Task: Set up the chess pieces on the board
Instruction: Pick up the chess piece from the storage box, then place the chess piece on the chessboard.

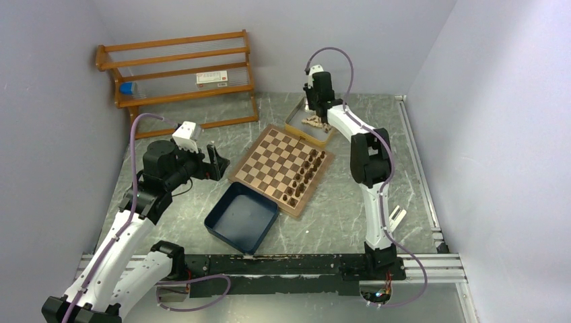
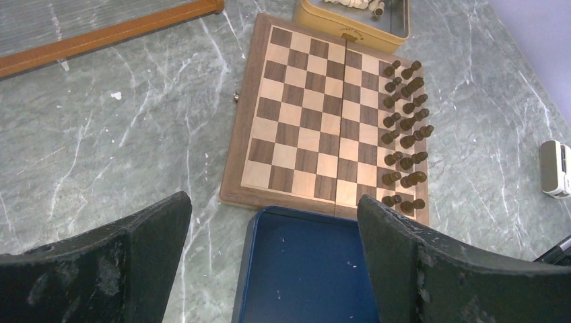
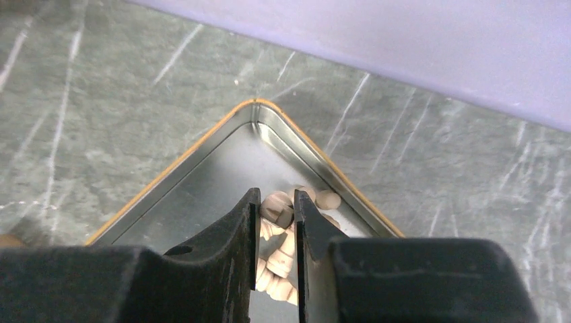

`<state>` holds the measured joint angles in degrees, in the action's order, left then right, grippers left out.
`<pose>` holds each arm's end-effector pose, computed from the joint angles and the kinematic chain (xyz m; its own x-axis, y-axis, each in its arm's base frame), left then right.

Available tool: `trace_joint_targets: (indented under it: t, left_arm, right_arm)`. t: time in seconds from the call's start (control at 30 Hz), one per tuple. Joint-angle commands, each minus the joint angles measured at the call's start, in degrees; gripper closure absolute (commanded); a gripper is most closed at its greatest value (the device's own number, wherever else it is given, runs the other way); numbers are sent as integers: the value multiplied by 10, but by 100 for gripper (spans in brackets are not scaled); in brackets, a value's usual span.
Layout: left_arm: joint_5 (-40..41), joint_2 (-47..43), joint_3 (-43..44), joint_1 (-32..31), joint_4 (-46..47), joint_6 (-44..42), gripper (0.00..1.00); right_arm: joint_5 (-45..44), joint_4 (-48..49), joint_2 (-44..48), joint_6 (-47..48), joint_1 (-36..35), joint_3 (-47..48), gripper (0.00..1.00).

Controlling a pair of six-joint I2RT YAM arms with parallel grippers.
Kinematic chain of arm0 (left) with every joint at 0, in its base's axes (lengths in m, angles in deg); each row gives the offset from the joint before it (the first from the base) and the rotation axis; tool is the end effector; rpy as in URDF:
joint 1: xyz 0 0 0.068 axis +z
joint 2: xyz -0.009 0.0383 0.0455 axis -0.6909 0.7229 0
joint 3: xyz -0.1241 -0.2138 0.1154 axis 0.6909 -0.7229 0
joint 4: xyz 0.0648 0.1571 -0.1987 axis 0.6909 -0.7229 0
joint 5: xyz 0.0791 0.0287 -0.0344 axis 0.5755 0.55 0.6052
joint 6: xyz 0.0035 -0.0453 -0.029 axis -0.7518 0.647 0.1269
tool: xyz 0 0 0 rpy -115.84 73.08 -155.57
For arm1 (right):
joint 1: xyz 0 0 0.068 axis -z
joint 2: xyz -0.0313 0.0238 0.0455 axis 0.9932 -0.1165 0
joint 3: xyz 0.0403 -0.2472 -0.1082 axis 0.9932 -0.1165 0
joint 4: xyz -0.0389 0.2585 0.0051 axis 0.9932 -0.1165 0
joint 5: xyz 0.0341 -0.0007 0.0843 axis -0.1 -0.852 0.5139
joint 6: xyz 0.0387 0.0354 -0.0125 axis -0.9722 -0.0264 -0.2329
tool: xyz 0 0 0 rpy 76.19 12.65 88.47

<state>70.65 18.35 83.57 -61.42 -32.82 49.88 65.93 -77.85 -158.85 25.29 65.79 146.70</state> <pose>0.1683 -0.0604 0.3177 -0.4243 -0.0932 -0.9007 0.3726 0.8886 -0.2675 0.5232 0.1596 0.1971 -0.4669 -0.2632 -0.8442 -0.2331 0.9575 -0.1696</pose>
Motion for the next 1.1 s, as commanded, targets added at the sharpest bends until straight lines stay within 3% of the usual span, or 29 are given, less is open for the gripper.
trace_joint_targets:
  t: [0.0,0.4,0.8,1.07]
  left_arm:
    - [8,-1,0,4,0,-4,2]
    - [29,2,2,4,-4,-5,3]
    - [97,5,9,4,-23,-8,3]
    - [145,11,12,4,-34,0,3]
  right_arm:
    - [9,20,61,-19,1,-22,93]
    - [81,103,218,-98,-44,-210,93]
    - [104,149,312,-105,-195,-366,93]
    - [101,245,327,-75,-282,-457,93]
